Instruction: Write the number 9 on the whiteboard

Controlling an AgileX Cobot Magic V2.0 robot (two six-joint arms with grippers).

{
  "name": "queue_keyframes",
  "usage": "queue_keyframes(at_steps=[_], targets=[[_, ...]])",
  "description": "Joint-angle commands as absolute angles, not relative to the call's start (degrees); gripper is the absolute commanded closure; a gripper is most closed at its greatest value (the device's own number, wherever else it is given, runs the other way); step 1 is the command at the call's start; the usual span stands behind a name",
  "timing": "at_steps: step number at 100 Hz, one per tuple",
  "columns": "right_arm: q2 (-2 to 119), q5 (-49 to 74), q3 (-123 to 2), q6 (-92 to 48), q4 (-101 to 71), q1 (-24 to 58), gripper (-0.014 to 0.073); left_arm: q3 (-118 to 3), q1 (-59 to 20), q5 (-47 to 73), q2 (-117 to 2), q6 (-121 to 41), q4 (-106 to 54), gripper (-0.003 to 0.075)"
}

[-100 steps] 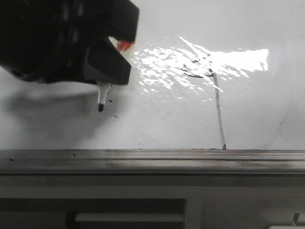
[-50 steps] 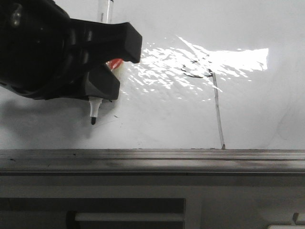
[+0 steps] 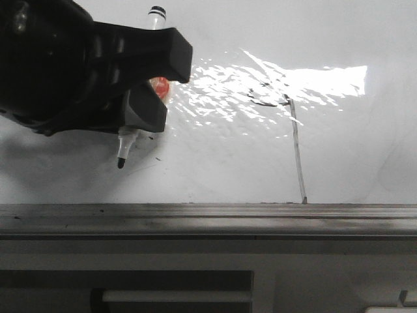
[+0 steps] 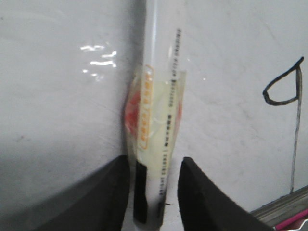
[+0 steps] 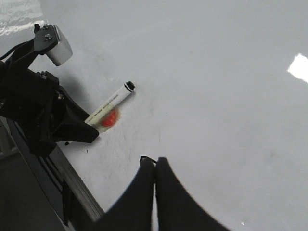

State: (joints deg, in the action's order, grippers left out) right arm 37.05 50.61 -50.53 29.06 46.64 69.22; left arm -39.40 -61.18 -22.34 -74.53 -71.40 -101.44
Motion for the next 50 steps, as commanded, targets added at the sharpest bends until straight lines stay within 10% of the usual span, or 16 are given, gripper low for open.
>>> queue_keyframes(at_steps=[1, 29, 50], targets=[[37.12, 46.62, -52.36, 29.67, 50.18, 68.95, 0.0652, -40.50, -60.50, -29.91, -74.37, -71.16, -100.63, 0.0421], [37.12, 46.25, -52.36, 30.32, 50.46, 68.95, 0.0651, -40.69, -60.86, -30.49, -73.54, -71.16, -100.63, 0.0068], [33.38, 44.33, -50.56, 37.13, 56.34, 68.95, 0.0651, -40.69, -64.05, -31.79, -65.30, -73.45, -100.63, 0.0073]])
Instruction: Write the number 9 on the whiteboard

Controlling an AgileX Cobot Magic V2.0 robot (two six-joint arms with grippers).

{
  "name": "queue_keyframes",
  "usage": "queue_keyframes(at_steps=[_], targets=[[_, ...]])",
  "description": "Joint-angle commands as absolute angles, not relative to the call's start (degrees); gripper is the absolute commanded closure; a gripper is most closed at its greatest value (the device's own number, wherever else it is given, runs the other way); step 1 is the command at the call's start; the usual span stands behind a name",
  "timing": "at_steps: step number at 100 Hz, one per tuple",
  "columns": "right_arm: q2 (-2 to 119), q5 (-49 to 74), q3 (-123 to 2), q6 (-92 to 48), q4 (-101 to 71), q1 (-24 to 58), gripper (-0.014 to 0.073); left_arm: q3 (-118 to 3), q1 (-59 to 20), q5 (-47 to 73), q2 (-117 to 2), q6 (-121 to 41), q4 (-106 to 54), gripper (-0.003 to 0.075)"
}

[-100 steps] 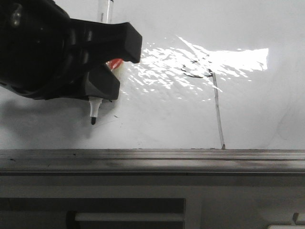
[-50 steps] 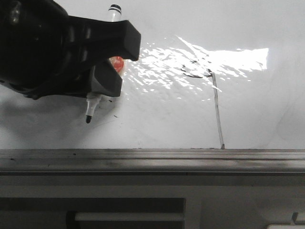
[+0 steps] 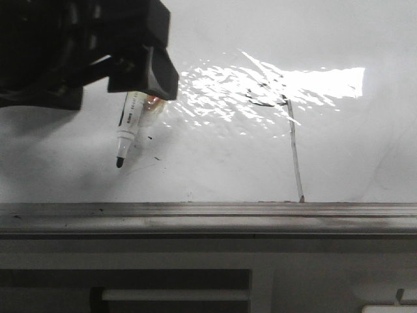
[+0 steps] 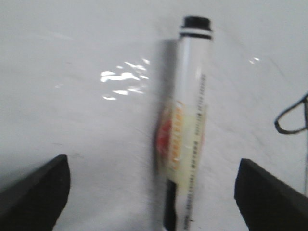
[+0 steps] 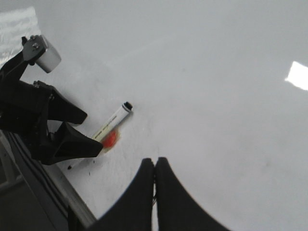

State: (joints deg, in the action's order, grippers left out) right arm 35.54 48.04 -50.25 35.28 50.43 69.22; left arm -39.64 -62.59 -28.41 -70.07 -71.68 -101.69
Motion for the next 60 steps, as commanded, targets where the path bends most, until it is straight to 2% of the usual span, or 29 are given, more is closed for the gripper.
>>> queue_keyframes(at_steps=[1, 9, 16, 23, 30, 31, 32, 35, 60], targets=[[33.08, 44.32, -50.13, 37.13, 56.48, 68.95, 0.0651, -40.69, -64.27, -31.79, -64.88, -73.85, -100.63, 0.0076], [29.06, 44.32, -47.13, 37.13, 57.92, 68.95, 0.0651, -40.69, -67.76, -31.79, -59.25, -78.73, -100.85, 0.0144], [24.99, 44.42, -43.69, 37.13, 59.06, 68.95, 0.0651, -40.33, -70.92, -31.98, -54.23, -82.43, -100.85, 0.0260], [20.69, 44.30, -40.00, 37.24, 60.02, 68.95, 0.0651, -39.54, -73.71, -32.20, -49.27, -86.09, -100.85, 0.0415], [16.55, 44.30, -36.57, 37.24, 60.51, 68.95, 0.0651, -38.19, -75.84, -32.32, -44.85, -88.98, -100.74, 0.0592], [16.17, 44.30, -35.97, 37.24, 60.51, 68.95, 0.0651, -37.86, -76.17, -32.32, -43.99, -89.67, -100.74, 0.0648], [15.41, 44.30, -35.68, 37.24, 60.51, 68.95, 0.0651, -37.70, -76.30, -32.32, -43.56, -89.67, -100.60, 0.0648], [14.02, 44.22, -34.61, 37.24, 60.51, 68.95, 0.0651, -36.99, -76.66, -32.32, -41.96, -90.68, -100.59, 0.0738], [7.95, 43.19, -30.99, 37.24, 59.59, 68.95, 0.0654, -31.84, -77.04, -32.32, -33.00, -91.91, -100.70, 0.0741]])
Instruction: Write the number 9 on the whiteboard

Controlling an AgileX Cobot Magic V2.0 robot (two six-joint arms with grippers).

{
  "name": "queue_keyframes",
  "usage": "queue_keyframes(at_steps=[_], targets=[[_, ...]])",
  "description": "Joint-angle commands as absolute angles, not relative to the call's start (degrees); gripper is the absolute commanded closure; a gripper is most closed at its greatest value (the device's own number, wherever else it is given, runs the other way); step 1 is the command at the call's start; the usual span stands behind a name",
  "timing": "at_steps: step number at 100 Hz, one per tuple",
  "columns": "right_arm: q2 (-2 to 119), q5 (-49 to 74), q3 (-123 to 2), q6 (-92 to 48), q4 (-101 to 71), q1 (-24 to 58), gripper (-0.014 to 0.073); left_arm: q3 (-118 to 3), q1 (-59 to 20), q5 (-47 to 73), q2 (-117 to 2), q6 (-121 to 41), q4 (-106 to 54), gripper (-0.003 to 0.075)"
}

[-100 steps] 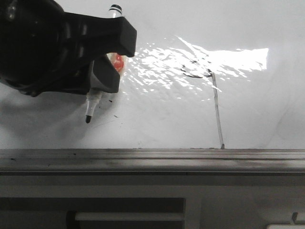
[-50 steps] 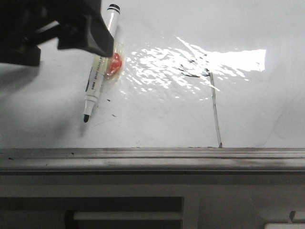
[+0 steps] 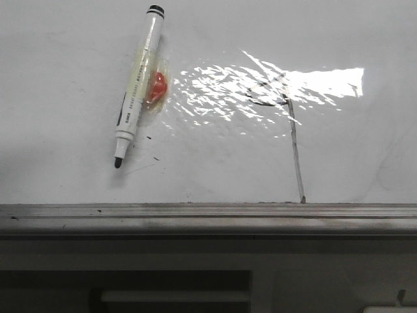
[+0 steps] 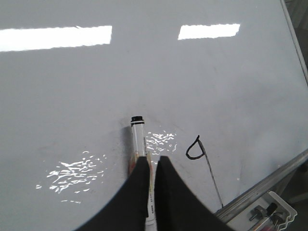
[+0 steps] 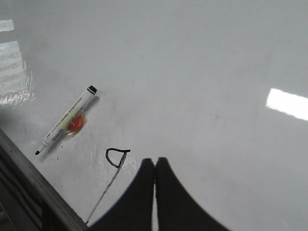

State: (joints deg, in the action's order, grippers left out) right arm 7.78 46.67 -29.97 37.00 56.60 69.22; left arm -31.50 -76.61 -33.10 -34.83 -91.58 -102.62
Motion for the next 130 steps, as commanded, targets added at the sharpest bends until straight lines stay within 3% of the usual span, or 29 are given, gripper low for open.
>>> queue_keyframes(at_steps=[1, 62, 79, 94, 114, 130], targets=[[7.96, 43.19, -30.99, 37.24, 59.59, 68.95, 0.0656, -31.83, -77.04, -32.32, -32.81, -91.91, -100.70, 0.0741], [7.96, 43.21, -30.99, 37.24, 59.59, 68.95, 0.0656, -31.37, -77.04, -32.32, -32.53, -92.18, -100.36, 0.0741], [7.96, 43.32, -30.99, 37.24, 59.59, 68.95, 0.0656, -26.55, -74.53, -31.41, -32.18, -90.24, -80.08, 0.0741], [7.96, 43.43, -30.99, 37.24, 59.59, 68.95, 0.0656, -18.48, -62.98, -29.16, -31.90, -66.28, -51.40, 0.0741], [7.96, 43.43, -30.99, 37.24, 59.59, 68.95, 0.0656, -10.04, -40.65, -11.81, -27.18, -18.07, -13.34, 0.0741], [7.96, 43.43, -30.99, 37.24, 59.59, 68.95, 0.0656, -2.76, -29.11, -7.07, -19.25, -7.01, 0.00, 0.0741]])
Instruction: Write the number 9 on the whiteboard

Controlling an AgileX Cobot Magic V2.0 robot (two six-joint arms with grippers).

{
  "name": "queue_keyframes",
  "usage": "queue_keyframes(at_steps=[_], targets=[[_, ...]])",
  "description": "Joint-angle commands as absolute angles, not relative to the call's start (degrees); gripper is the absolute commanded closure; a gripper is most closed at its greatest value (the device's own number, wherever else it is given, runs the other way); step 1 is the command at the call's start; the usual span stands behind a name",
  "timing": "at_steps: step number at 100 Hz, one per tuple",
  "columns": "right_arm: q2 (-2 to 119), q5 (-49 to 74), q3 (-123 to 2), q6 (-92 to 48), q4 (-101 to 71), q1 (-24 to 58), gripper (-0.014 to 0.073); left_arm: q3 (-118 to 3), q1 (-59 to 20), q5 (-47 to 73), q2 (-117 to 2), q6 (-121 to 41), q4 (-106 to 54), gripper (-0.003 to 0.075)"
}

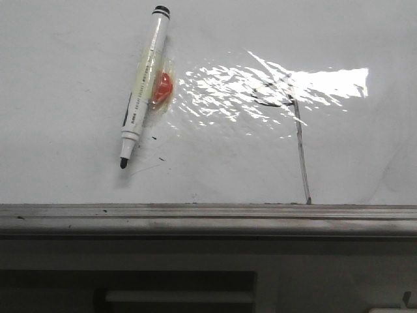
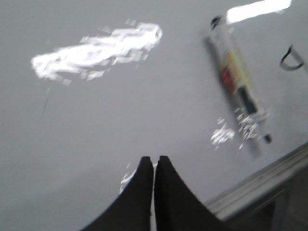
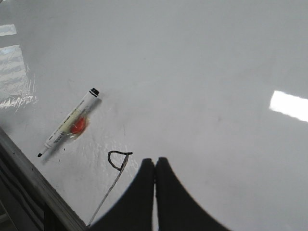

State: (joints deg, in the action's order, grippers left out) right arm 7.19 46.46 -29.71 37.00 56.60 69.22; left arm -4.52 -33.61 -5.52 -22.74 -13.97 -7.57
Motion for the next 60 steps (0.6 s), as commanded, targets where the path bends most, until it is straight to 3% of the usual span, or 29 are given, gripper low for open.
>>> queue_keyframes(at_steps=[1, 10, 39, 60], targets=[[7.96, 43.43, -30.99, 37.24, 59.59, 68.95, 0.0656, -2.43, -28.33, -7.07, -18.39, -7.01, 0.35, 0.0741], [7.96, 43.43, -30.99, 37.24, 59.59, 68.95, 0.0656, 1.20, -23.31, -7.07, -13.18, -6.12, 0.36, 0.0741], [7.96, 43.43, -30.99, 37.24, 59.59, 68.95, 0.0656, 1.09, -8.29, 12.57, 1.59, -5.36, 1.84, 0.0741], [7.96, 43.43, -30.99, 37.24, 59.59, 68.95, 0.0656, 1.09, -2.72, 13.85, 1.58, -5.36, 1.84, 0.0741]])
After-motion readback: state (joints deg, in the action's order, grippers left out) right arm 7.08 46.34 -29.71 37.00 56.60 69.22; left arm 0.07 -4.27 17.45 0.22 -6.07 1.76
